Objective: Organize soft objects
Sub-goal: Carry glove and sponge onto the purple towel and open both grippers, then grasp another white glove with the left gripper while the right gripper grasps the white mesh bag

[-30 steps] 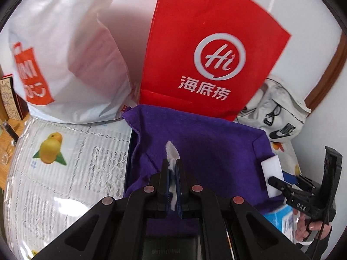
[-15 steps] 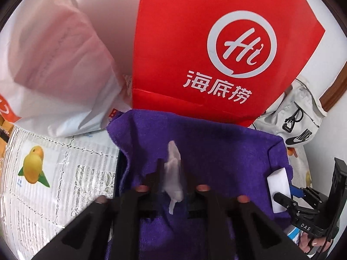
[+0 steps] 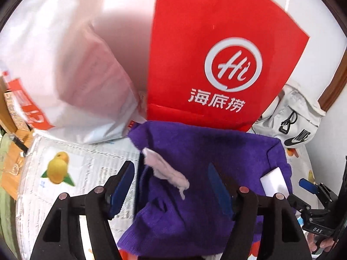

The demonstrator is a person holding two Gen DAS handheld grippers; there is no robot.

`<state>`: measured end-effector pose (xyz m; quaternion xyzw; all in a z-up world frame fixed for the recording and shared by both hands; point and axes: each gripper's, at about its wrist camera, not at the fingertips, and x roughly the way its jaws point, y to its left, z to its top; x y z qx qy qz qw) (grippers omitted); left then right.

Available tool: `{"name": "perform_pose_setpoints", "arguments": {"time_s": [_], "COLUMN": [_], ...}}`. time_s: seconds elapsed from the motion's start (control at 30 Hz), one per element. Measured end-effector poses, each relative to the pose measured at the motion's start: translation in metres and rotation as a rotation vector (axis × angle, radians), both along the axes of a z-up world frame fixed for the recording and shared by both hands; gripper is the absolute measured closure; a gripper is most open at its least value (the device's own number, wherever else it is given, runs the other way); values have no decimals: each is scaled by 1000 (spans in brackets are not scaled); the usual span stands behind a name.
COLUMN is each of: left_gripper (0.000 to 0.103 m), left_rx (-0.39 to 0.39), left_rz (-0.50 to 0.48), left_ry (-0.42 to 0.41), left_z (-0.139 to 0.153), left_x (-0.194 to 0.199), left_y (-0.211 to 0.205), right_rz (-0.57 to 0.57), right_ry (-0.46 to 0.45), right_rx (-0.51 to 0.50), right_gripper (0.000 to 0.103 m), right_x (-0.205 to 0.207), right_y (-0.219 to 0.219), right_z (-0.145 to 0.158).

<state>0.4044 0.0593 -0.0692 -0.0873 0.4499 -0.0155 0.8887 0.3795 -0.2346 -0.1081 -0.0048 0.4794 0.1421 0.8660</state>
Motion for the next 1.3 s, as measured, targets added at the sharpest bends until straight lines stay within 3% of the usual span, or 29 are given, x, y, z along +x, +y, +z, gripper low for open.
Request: {"name": "perform_pose_setpoints", "arguments": {"time_s": [0.17, 0.57, 0.7, 0.93, 1.3], "left_gripper": [34, 34, 34, 34, 34], "left_rx": [26, -25, -17, -55, -81], "left_rz": [3, 12, 23, 38, 87], "left_ry": [-74, -72, -50, -37, 0], "left_z": [20, 27, 22, 10, -23], "left_x": [-36, -132, -159, -208, -265], "left_y": [4, 12, 15, 29, 52], "right_rz": [-2, 27, 47, 74, 134], "right_ry": [-52, -44, -45, -9, 37], "right_rx": [-3, 44, 67, 31, -42], "right_gripper": [23, 23, 14, 13, 13], "right_x": [-32, -156, -198, -253, -270], "right_y": [7, 11, 12, 18, 45], "right_z": [23, 45, 40, 11, -35]}}
